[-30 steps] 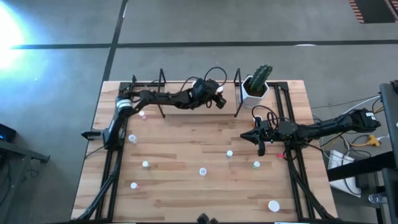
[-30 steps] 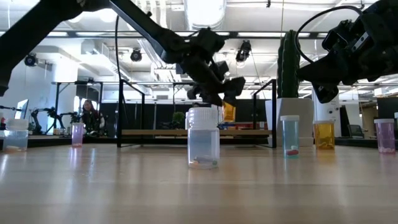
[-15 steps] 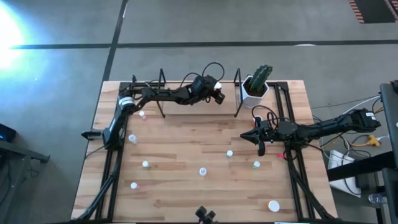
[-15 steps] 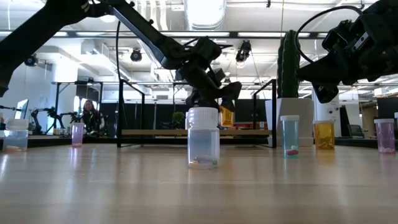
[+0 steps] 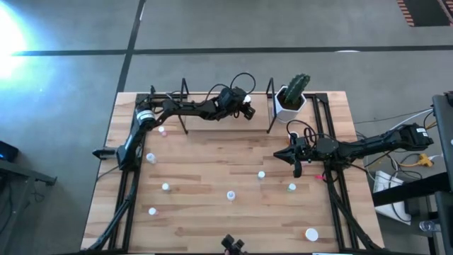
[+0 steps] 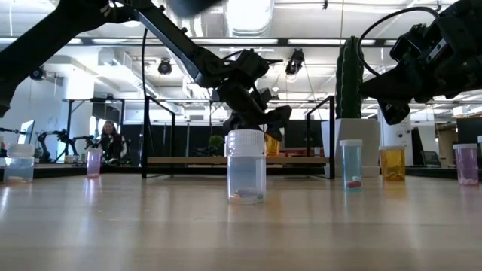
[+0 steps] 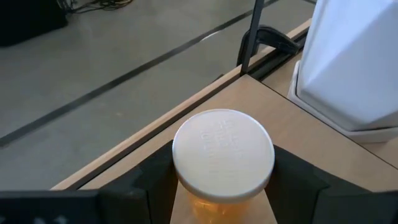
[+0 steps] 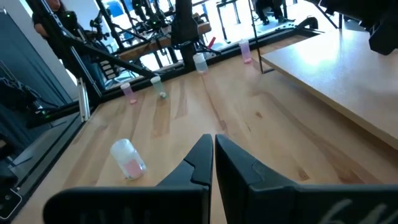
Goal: Pick and place medicine bottles onto shelf by color
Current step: Put the middle orange medicine bottle on the shelf, then put the top green medicine bottle on the shelf
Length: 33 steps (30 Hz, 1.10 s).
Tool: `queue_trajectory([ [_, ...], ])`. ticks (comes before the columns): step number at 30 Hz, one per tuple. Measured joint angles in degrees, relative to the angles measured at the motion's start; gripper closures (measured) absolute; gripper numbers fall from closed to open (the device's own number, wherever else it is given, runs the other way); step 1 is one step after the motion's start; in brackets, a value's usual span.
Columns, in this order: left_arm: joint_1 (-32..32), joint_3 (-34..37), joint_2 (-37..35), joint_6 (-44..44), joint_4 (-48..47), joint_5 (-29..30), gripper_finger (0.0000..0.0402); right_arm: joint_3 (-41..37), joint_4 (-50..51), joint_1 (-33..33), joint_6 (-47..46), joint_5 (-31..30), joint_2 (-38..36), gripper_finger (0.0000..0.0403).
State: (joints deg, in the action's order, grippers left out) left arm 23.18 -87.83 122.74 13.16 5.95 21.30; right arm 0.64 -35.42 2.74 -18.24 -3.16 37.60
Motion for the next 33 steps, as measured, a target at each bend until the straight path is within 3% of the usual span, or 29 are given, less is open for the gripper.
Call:
queue_trajectory([
  [16, 0.7, 0.0, 0.0, -0.4, 1.0, 1.3, 0.0214, 0.0, 0.0, 0.0, 0.0, 0.0, 0.0, 0.0394],
  [26, 0.8, 0.1, 0.0, -0.4, 0.8, 1.3, 0.0141, 0.0, 0.0, 0.0, 0.0, 0.0, 0.0, 0.0394],
  [33, 0.7, 0.1, -1.3, -3.8, -0.5, -0.5, 0.0125, 0.0, 0.0, 0.0, -0.1, 0.0, 0.0, 0.0394],
])
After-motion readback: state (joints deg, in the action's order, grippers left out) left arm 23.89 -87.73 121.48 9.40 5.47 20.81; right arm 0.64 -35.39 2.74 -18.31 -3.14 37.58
